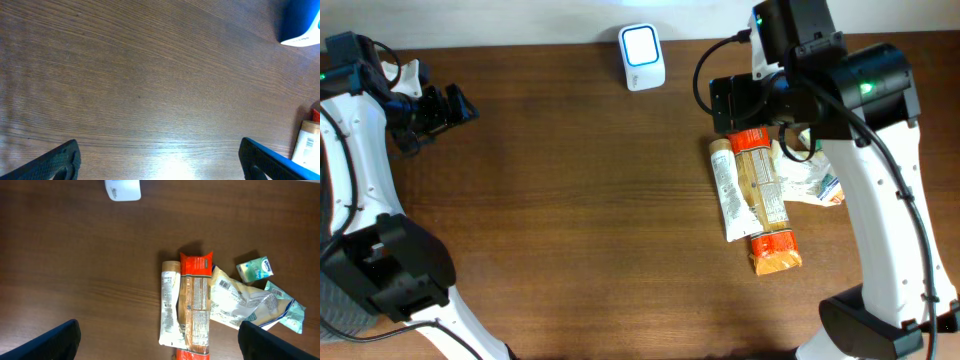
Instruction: Scan the item barcode
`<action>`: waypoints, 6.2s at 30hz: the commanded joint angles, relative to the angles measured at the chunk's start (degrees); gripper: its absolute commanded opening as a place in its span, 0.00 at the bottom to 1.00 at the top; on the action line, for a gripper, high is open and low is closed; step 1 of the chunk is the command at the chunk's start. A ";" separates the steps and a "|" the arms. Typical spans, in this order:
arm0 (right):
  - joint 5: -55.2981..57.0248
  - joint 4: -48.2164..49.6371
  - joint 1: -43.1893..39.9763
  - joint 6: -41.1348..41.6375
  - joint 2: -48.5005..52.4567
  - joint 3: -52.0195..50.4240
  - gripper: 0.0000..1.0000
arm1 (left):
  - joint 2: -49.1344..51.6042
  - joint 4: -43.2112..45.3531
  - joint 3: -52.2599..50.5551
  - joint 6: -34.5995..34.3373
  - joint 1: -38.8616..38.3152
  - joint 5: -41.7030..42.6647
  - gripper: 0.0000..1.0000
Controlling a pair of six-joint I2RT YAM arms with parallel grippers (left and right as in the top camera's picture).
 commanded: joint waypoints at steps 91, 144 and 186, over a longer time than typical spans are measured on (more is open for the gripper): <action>-5.53 84.87 -21.09 -2.21 -102.05 -133.52 0.99 | -1.03 -0.04 0.48 -0.35 0.39 0.59 0.99; -5.53 84.87 -21.09 -2.21 -102.05 -133.52 0.99 | -62.01 62.71 -62.40 3.02 -23.21 -22.56 0.99; -5.53 84.87 -21.09 -2.21 -102.05 -133.52 0.99 | -118.03 68.91 -117.28 20.79 -15.32 -17.84 0.99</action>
